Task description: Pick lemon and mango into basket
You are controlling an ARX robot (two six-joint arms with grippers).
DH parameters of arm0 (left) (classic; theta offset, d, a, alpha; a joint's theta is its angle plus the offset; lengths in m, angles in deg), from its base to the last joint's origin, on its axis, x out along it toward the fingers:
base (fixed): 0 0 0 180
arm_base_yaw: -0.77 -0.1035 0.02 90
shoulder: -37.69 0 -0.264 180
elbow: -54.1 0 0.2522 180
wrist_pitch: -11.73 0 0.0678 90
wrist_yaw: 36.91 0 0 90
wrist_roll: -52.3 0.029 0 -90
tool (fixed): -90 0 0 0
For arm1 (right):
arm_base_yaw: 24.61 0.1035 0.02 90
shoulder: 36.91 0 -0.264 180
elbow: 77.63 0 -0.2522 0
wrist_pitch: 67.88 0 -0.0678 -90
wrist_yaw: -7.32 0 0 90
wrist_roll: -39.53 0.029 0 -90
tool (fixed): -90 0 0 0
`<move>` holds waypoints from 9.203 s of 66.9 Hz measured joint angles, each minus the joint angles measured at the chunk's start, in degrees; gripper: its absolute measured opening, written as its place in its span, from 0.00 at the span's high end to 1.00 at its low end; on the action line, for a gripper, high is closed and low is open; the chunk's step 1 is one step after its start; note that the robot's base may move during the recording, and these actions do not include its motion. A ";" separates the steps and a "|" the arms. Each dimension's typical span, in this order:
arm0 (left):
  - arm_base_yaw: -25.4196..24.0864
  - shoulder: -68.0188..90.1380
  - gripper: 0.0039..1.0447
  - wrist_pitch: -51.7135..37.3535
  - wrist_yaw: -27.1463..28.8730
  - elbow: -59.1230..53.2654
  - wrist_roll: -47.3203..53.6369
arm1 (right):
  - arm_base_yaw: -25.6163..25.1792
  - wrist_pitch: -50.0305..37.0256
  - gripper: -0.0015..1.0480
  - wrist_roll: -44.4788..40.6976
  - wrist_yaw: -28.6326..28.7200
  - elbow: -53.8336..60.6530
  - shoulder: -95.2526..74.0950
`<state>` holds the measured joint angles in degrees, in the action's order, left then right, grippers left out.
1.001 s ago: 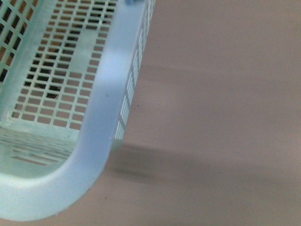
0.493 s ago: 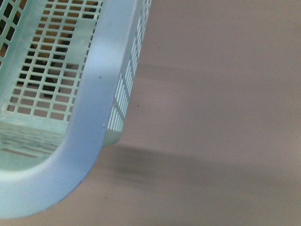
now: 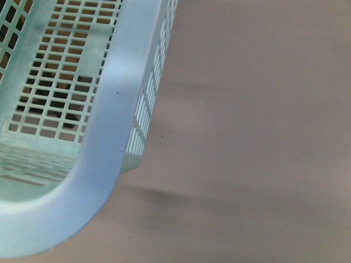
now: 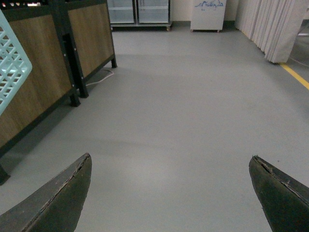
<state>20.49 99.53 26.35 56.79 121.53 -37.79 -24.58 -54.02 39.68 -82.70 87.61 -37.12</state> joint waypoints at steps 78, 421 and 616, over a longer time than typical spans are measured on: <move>0.00 0.00 0.85 0.02 0.00 0.00 0.00 | 0.00 0.00 0.08 0.02 0.02 0.00 0.00; 0.22 0.04 0.85 0.15 0.15 0.00 -0.39 | 0.04 -0.04 0.08 0.02 -0.07 0.00 0.02; 17.33 38.73 0.86 18.64 -19.02 35.15 35.32 | -0.02 -0.02 0.08 0.02 0.00 0.00 -0.02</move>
<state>37.82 138.26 44.99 37.78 156.68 -2.47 -24.60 -54.04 39.70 -82.70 87.61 -37.14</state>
